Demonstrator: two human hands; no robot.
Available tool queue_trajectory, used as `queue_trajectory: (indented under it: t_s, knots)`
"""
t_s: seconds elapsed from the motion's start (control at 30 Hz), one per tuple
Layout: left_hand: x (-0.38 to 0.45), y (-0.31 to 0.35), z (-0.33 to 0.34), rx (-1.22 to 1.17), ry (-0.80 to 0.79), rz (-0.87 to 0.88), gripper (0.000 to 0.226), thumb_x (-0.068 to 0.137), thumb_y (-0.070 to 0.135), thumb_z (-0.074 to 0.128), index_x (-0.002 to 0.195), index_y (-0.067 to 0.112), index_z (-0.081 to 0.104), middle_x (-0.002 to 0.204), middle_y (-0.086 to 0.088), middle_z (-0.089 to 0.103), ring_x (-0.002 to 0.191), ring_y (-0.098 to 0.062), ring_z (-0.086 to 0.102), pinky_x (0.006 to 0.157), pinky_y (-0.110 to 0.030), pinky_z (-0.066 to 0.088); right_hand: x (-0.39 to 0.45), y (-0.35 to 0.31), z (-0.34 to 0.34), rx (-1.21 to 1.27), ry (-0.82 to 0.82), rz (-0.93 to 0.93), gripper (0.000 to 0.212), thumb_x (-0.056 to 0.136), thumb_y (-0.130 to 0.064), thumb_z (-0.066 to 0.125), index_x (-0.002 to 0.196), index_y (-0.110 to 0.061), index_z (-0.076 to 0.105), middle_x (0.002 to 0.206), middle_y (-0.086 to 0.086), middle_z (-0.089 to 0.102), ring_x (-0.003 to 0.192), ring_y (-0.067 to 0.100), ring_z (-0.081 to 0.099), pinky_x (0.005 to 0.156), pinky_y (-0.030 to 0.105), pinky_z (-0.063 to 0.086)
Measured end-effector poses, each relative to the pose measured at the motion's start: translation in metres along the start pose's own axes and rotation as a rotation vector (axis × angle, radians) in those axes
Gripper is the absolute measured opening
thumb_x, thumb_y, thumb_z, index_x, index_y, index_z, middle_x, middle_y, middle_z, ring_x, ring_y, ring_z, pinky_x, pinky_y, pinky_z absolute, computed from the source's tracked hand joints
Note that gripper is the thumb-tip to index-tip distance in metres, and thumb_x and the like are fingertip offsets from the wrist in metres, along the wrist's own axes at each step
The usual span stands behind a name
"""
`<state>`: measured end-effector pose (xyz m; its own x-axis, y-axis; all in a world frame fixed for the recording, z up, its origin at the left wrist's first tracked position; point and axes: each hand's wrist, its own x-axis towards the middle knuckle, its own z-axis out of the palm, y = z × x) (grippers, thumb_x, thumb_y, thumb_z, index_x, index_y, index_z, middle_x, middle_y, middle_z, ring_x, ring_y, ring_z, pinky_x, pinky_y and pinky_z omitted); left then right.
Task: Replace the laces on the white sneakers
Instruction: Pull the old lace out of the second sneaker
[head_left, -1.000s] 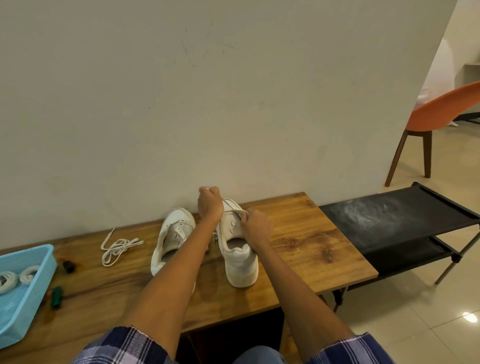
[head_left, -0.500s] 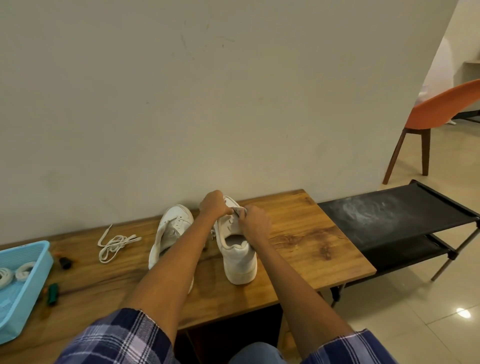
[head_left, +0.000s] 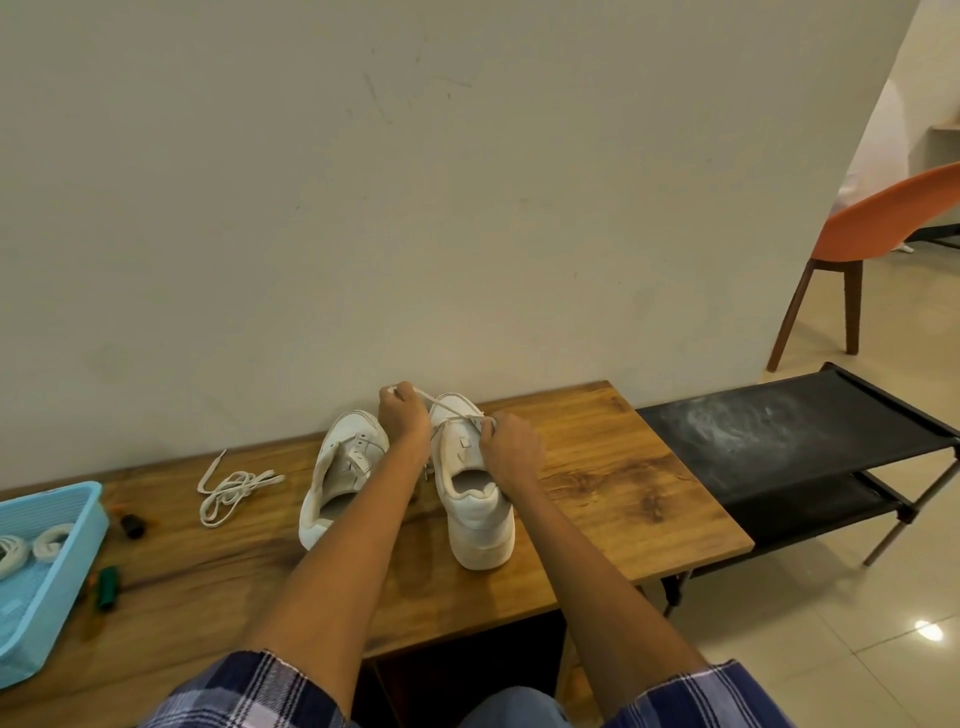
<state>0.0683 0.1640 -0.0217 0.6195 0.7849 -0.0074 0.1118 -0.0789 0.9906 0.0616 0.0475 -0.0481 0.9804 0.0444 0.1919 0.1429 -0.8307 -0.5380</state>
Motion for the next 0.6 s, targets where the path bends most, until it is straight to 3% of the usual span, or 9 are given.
queue_trajectory:
  t_s: [0.13,0.2,0.27,0.37,0.43,0.5,0.6]
  knots:
    - [0.007,-0.001,0.005,0.057,-0.057,-0.025,0.034,0.1,0.017,0.026,0.123,-0.001,0.043,0.117,-0.022,0.055,0.104,-0.036,0.055,0.087,-0.042,0.05,0.001,0.001,0.002,0.004,0.001,-0.001,0.034,0.1,-0.029,0.037,0.096,-0.008,0.064,0.093,0.008,0.065,0.072,0.019,0.049,0.062,0.029,0.034]
    - [0.009,0.001,0.009,-0.073,-0.089,-0.089,0.032,0.099,0.015,0.025,0.117,-0.003,0.045,0.103,-0.023,0.058,0.084,-0.033,0.06,0.07,-0.035,0.055,0.002,0.001,0.003,0.015,0.007,-0.001,0.034,0.099,-0.029,0.038,0.094,-0.008,0.064,0.092,0.008,0.065,0.073,0.021,0.051,0.062,0.029,0.035]
    - [0.005,0.005,0.012,-0.196,-0.121,-0.155,0.026,0.097,0.01,0.023,0.1,-0.001,0.046,0.078,-0.017,0.055,0.057,-0.022,0.052,0.046,-0.023,0.047,0.003,0.0,0.004,0.017,0.015,0.004,0.034,0.099,-0.029,0.038,0.093,-0.009,0.064,0.09,0.007,0.065,0.072,0.021,0.052,0.062,0.03,0.036]
    - [0.001,0.003,0.017,-0.133,-0.145,-0.148,0.024,0.096,0.011,0.024,0.076,0.01,0.038,0.067,-0.007,0.041,0.049,-0.015,0.036,0.034,-0.017,0.031,0.002,-0.001,0.003,0.015,0.023,0.003,0.035,0.098,-0.029,0.038,0.092,-0.009,0.065,0.083,0.004,0.061,0.07,0.019,0.05,0.062,0.03,0.04]
    - [0.0,0.001,0.019,-0.118,-0.144,-0.135,0.023,0.097,0.013,0.025,0.08,0.008,0.04,0.073,-0.009,0.044,0.054,-0.018,0.041,0.039,-0.022,0.038,0.001,-0.001,0.003,0.022,0.015,-0.005,0.035,0.098,-0.03,0.038,0.092,-0.009,0.065,0.084,0.005,0.062,0.072,0.02,0.053,0.064,0.032,0.042]
    - [-0.004,0.003,0.02,-0.103,-0.086,-0.084,0.026,0.098,0.015,0.026,0.094,0.001,0.048,0.087,-0.016,0.052,0.072,-0.025,0.049,0.062,-0.036,0.047,0.001,-0.001,0.002,0.033,0.003,-0.01,0.034,0.098,-0.03,0.039,0.091,-0.009,0.064,0.089,0.006,0.065,0.072,0.02,0.053,0.063,0.031,0.04]
    - [-0.015,0.006,0.019,0.017,0.049,-0.022,0.036,0.101,0.014,0.025,0.114,-0.01,0.049,0.104,-0.021,0.057,0.093,-0.033,0.053,0.072,-0.032,0.035,0.001,-0.001,0.003,0.016,-0.012,-0.026,0.033,0.098,-0.032,0.039,0.091,-0.011,0.063,0.09,0.005,0.065,0.071,0.017,0.049,0.063,0.03,0.036]
